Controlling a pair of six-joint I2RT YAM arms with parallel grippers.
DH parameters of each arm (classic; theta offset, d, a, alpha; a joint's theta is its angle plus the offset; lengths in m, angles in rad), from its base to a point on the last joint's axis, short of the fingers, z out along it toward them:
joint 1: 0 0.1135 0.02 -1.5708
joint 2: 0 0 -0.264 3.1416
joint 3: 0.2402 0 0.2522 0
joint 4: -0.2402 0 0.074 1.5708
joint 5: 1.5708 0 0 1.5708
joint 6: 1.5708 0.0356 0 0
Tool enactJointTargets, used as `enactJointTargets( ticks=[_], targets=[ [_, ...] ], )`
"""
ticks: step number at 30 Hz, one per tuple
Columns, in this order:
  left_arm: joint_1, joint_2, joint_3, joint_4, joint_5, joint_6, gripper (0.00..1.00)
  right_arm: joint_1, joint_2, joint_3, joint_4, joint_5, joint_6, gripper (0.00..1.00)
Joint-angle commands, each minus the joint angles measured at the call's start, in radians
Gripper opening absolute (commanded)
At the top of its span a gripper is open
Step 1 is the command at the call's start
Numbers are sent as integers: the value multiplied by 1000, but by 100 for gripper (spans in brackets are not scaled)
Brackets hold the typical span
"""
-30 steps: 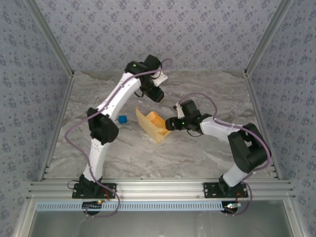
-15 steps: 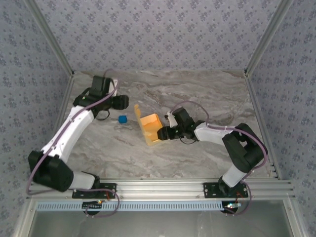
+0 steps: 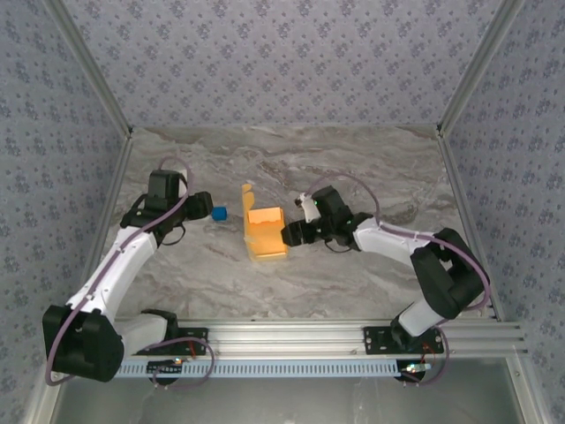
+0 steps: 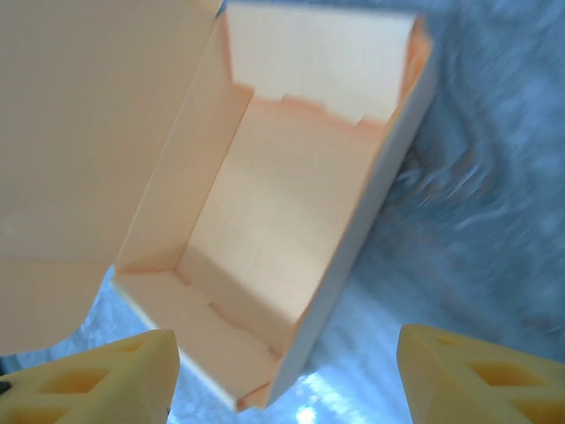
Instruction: Fold the paper box
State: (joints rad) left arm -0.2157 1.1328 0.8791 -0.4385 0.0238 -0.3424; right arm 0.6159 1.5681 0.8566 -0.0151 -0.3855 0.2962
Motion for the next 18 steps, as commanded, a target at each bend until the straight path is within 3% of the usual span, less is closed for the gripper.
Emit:
enactJointTargets(
  ticks=[1, 11, 18],
  targets=[
    [7, -29, -11, 50, -15, -9, 63, -61, 91, 128, -73, -45, -192, 67],
    [10, -70, -34, 64, 1, -5, 63, -71, 429, 580, -365, -162, -460, 58],
    [10, -74, -37, 67, 14, -2, 63, -65, 554, 727, -470, -199, -535, 54]
  ],
)
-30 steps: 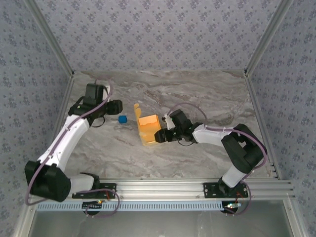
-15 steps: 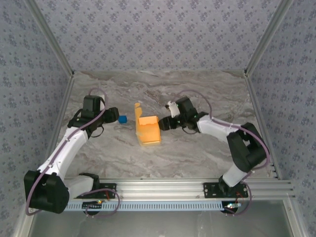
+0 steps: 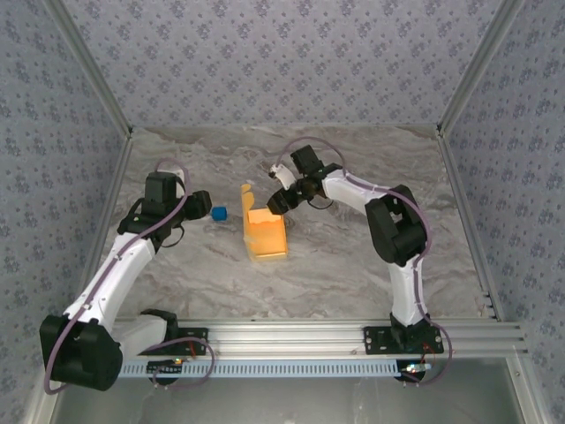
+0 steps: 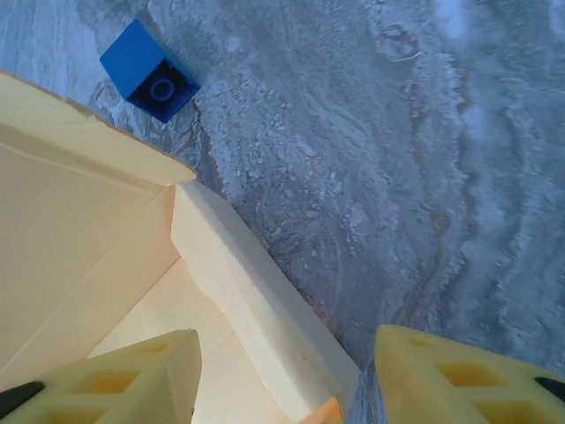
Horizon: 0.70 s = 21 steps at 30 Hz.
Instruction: Fold the paper box
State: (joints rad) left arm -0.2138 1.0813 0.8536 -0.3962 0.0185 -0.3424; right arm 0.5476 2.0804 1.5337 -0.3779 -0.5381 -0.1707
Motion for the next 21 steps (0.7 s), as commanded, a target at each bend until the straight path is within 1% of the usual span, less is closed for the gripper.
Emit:
enactJointTargets(
  ticks=[1, 7, 12, 16, 21],
  targets=[
    [8, -23, -12, 26, 20, 0, 63, 5, 55, 62, -115, -57, -78, 53],
    [9, -22, -10, 25, 23, 6, 63, 12, 108, 121, -158, -66, -111, 41],
    [10, -27, -10, 25, 24, 9, 63, 15, 114, 124, -191, -39, -137, 30],
    [10, -26, -13, 28, 37, 9, 63, 10, 78, 83, -181, 8, -127, 24],
    [9, -26, -18, 39, 50, 6, 63, 0, -10, -25, -133, 135, -61, 18]
  ],
)
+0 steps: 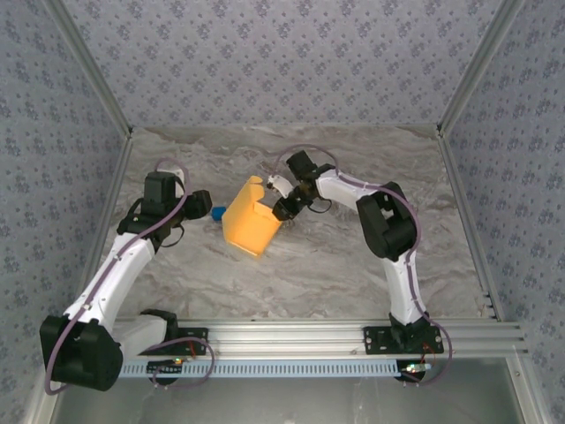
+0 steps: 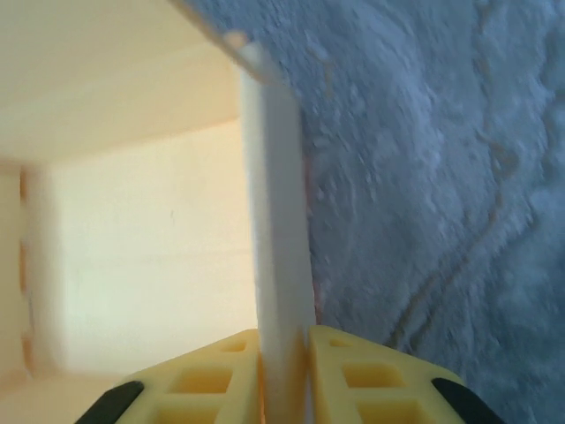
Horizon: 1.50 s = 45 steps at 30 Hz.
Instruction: Fold the paper box
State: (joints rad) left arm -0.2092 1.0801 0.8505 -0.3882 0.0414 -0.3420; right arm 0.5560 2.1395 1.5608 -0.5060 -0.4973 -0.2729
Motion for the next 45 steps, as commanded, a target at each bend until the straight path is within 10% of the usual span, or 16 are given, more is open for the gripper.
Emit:
enactJointTargets(
  ticks=[1, 15, 30, 45],
  targets=[
    [5, -24, -17, 33, 29, 5, 63, -11, -86, -77, 9, 122, 59, 17],
    [-3, 5, -74, 101, 71, -12, 63, 5, -370, -466, 145, 477, 328, 21],
    [-12, 13, -80, 108, 71, 1, 63, -93, -409, -441, 167, 122, 295, 56],
    [-13, 4, -80, 108, 70, 4, 63, -249, -283, -347, 142, -202, 295, 39]
  ],
)
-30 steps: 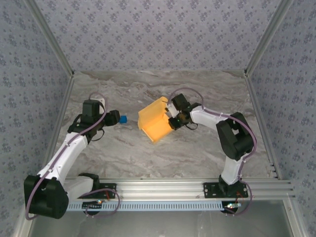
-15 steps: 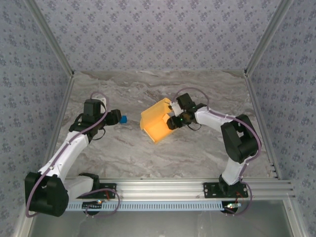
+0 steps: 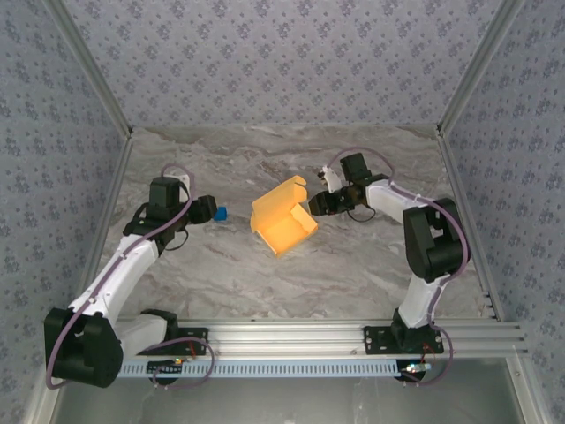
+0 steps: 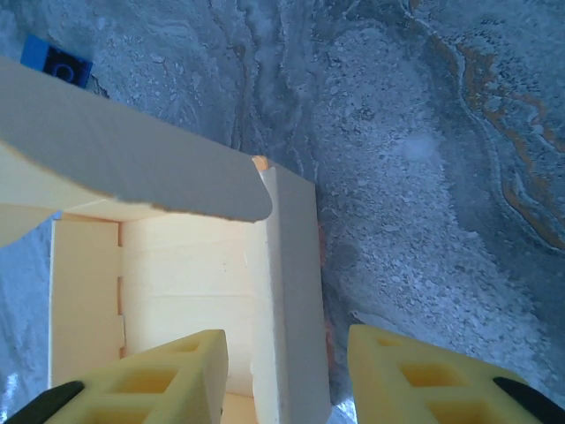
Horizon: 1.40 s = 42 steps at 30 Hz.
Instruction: Fold the paper box
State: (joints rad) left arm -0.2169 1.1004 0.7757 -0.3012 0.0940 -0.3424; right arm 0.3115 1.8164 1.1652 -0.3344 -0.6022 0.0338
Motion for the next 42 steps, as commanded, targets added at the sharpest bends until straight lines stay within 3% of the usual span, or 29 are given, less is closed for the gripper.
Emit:
enactJointTargets(
  ticks=[1, 17, 31, 38, 42],
  targets=[
    [-6, -16, -4, 20, 18, 5, 64, -5, 51, 61, -35, -106, -16, 38],
    [-6, -22, 2, 16, 18, 11, 64, -37, 138, 93, -75, -155, -45, 35],
    [-8, -21, -4, 20, 29, 9, 64, -31, 142, 62, -51, -177, -40, 26],
    [-20, -29, -37, 67, 203, 11, 64, -29, 138, 47, -54, -163, -44, 26],
    [-77, -43, -59, 82, 246, 24, 64, -27, 139, 42, -55, -163, -49, 24]
  ],
)
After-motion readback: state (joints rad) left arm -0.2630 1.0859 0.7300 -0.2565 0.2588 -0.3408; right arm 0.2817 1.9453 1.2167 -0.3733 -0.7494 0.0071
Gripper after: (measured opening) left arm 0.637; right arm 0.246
